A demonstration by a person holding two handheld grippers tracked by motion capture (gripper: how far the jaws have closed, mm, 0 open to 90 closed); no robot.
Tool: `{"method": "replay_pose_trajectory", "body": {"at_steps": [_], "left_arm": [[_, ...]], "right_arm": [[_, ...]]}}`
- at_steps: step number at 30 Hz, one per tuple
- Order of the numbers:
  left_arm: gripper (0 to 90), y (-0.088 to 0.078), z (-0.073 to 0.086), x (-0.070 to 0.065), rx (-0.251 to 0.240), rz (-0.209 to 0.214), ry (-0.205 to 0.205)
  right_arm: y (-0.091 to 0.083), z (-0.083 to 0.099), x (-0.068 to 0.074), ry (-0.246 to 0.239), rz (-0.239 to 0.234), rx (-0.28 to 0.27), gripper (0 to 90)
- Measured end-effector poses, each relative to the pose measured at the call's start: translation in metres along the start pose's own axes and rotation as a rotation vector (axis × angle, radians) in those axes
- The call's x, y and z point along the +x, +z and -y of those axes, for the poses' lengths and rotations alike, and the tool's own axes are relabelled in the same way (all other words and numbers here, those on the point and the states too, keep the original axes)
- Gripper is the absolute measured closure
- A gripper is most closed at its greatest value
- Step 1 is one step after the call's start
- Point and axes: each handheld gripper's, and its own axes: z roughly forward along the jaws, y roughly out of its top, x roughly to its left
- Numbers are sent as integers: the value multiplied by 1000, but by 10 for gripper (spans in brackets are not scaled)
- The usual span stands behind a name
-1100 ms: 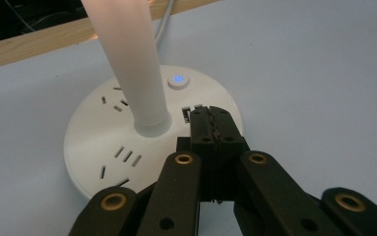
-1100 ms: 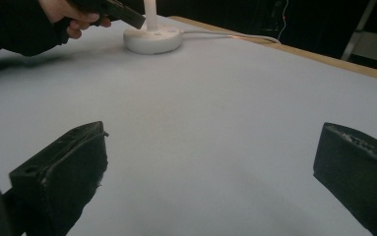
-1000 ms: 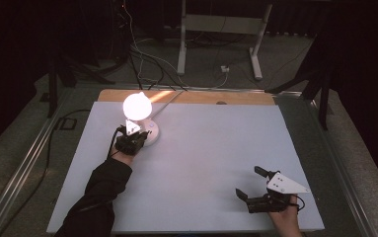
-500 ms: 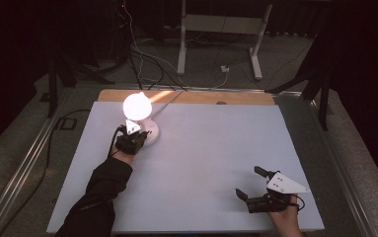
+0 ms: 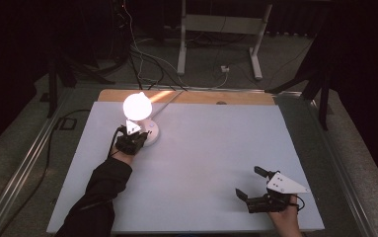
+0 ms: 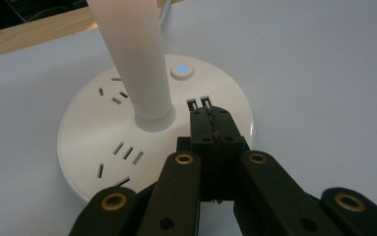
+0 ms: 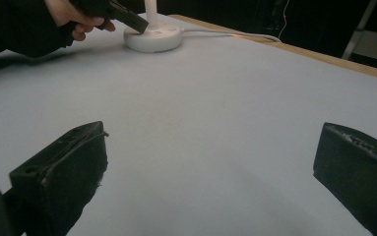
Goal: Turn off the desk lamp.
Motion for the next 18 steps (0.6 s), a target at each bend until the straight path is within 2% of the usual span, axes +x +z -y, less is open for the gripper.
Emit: {"method": "replay_pose_trajectory", "body": {"at_steps": [6,8,9,10,18], "left_arm": [[900,1,0,1,-4,-1,4],[900,1,0,2,19,-37,28],[900,1,0,4,21,-22,19],[900,1,1,6,7,-2,-8],[900,-1,0,4,-11,-2,3]], "right_arm": [[1,0,0,-4,-2,8,0],[1,0,1,-4,-2,8,0],[1,0,1,-3,-2,8,0],[1,0,1,-3,-2,8,0],[1,0,0,-3,-2,6,0]]}}
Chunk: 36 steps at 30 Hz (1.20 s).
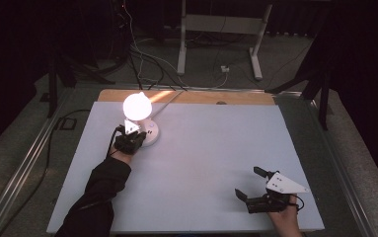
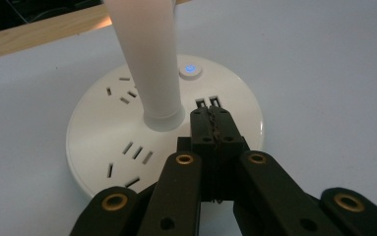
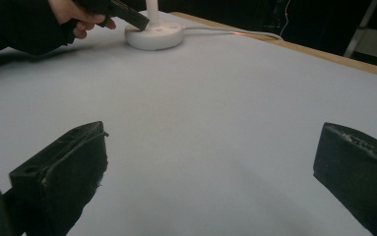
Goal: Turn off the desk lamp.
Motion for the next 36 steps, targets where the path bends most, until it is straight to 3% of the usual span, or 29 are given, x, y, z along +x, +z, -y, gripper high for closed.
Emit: {"method": "replay_pose_trajectory", "body": {"at_steps": [15,17,18,23,30,36], "left_arm": [[900,2,0,-3,19,-1,19],[900,2,0,-5,17,-18,47],[900,2,0,-4,17,-9,33],[900,1,-1,-4,21,-8,41],[900,-14,-13,-4,-38,3,24],[900,-16,-15,-2,-46,9,13]], "right_arm": [[0,0,0,1,-1,1,0],[1,0,0,-1,-1,3,0],[1,0,0,-2,-2,3,0],[1,0,0,0,-2,3,0],[1,0,0,3,-3,2,0],[1,0,0,2,-4,4,0]]}}
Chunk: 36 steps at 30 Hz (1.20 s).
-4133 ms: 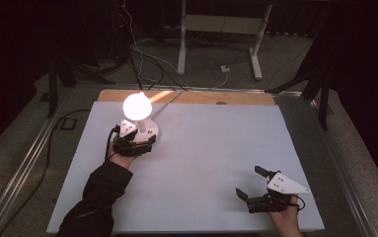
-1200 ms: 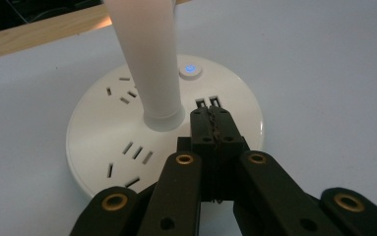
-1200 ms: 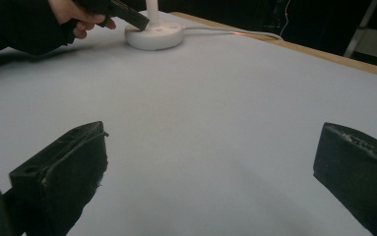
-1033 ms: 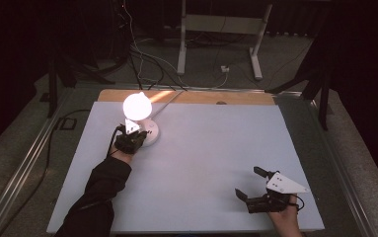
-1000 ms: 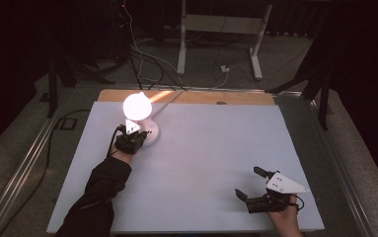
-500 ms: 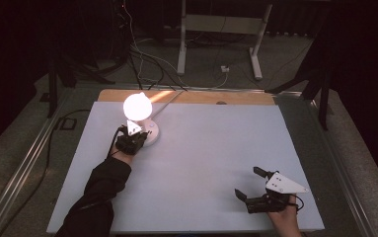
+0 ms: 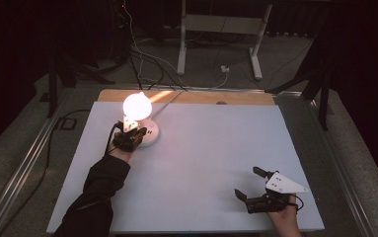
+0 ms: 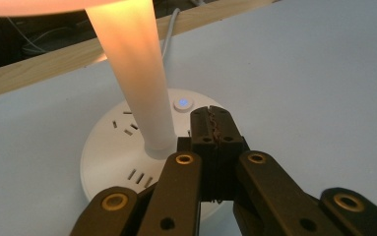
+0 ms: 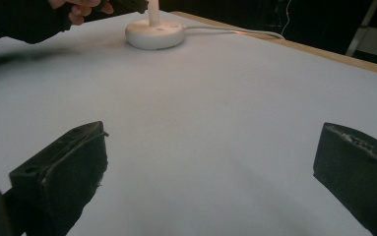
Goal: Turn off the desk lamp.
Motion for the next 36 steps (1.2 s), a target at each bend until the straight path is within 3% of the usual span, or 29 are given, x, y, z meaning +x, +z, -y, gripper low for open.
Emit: {"method": "replay_pose_trajectory", "body": {"at_steps": [21,36], "left_arm": [[900,10,11,2,34,12,0],[900,16,16,0,64,13,21]], "right_arm": [[-1,0,0,0,-1,-2,0],[-1,0,0,0,0,-3,0]]}}
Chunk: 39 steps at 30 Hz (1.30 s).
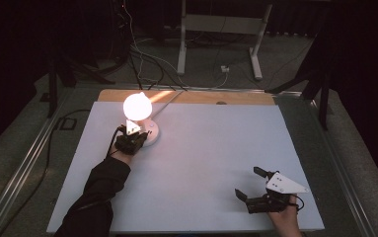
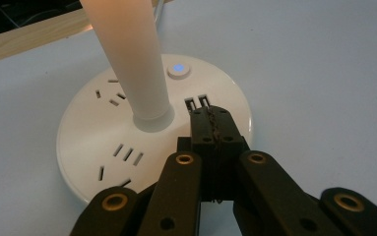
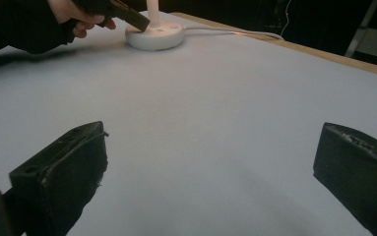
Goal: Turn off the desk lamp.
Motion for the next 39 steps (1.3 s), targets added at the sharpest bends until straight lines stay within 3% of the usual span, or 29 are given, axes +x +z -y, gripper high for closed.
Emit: {"method": "replay_pose_trajectory", "body": {"at_steps": [8,12,19,39], "left_arm": [[900,0,-1,0,17,-33,8],[900,-10,-7,4,-36,-17,-18],[900,-19,-15,1,-67,-5,-11],[900,-11,-9,2,-52,-5,-19]], "right_arm": [[0,0,0,1,0,1,0],[-1,0,0,-1,1,-3,0],[0,0,1,0,-2,2,0],[0,0,0,0,-3,1,0]]}}
